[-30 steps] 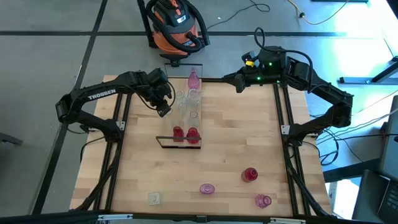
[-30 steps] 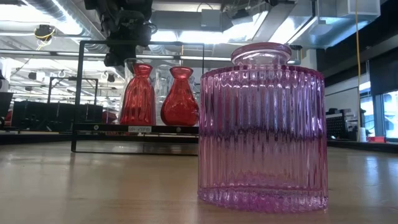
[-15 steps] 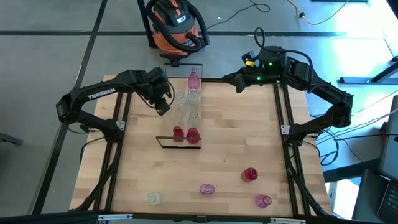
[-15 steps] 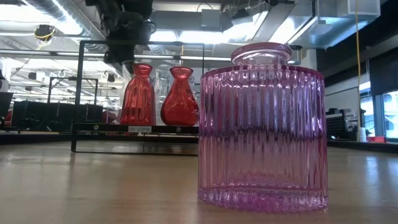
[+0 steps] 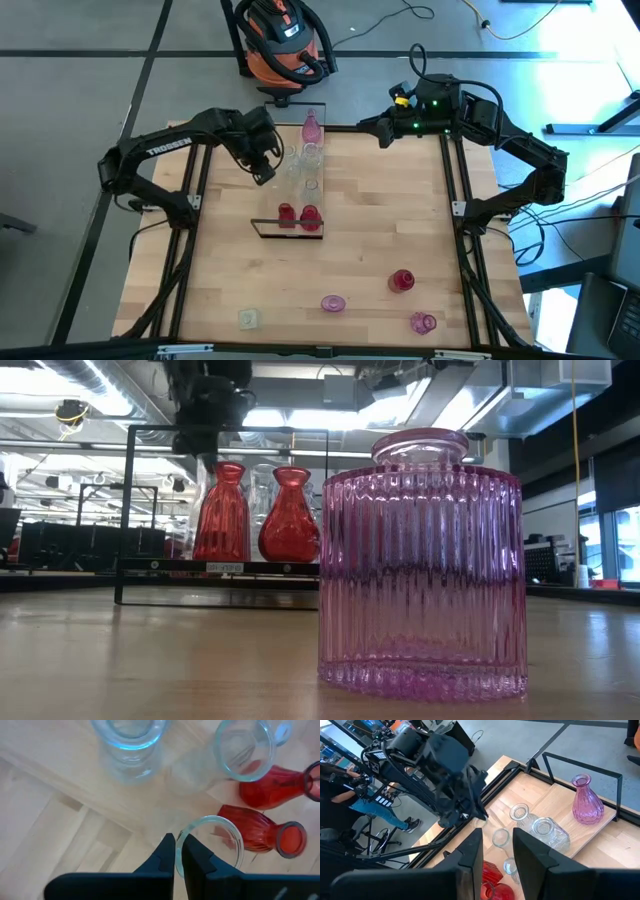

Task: Sort vases onto shelf
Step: Put the transparent vase on the shelf

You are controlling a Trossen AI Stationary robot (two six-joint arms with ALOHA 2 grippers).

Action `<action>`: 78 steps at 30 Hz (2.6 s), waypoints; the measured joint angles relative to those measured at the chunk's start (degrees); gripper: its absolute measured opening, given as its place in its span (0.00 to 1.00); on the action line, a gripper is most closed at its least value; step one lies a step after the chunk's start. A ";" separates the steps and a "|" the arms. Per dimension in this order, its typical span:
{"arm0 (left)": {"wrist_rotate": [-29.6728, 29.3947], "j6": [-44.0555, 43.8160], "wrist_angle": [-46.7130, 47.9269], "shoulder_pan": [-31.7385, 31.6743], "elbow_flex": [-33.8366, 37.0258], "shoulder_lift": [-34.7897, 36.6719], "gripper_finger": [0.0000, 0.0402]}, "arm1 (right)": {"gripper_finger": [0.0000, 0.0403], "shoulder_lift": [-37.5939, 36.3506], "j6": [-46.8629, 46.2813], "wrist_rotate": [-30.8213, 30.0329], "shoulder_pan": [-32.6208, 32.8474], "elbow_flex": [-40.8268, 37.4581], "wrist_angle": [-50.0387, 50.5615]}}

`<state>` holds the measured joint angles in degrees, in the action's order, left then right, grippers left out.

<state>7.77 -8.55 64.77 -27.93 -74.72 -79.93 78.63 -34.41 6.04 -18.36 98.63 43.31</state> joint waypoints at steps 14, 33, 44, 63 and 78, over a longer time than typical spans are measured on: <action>-2.10 1.22 -1.75 1.55 -0.28 -3.46 0.04 | 0.23 0.00 -1.18 1.49 0.01 -0.01 0.16; -2.73 1.24 -1.15 1.23 -0.15 -3.57 0.04 | 0.23 0.00 -0.35 1.55 0.01 -0.02 0.24; -3.18 1.44 -0.31 1.19 0.40 -4.08 0.16 | 0.23 0.00 0.20 1.55 0.01 -0.02 0.28; -0.26 0.87 -1.29 1.21 0.09 -3.24 0.28 | 0.23 0.00 0.25 2.15 0.01 -0.01 0.66; 0.30 1.86 0.08 1.16 -4.57 -2.87 0.28 | 0.23 0.00 0.24 2.16 0.01 -0.02 0.57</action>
<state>8.07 -6.69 64.85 -26.77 -79.29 -82.81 78.63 -34.17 8.21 -18.35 98.61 43.88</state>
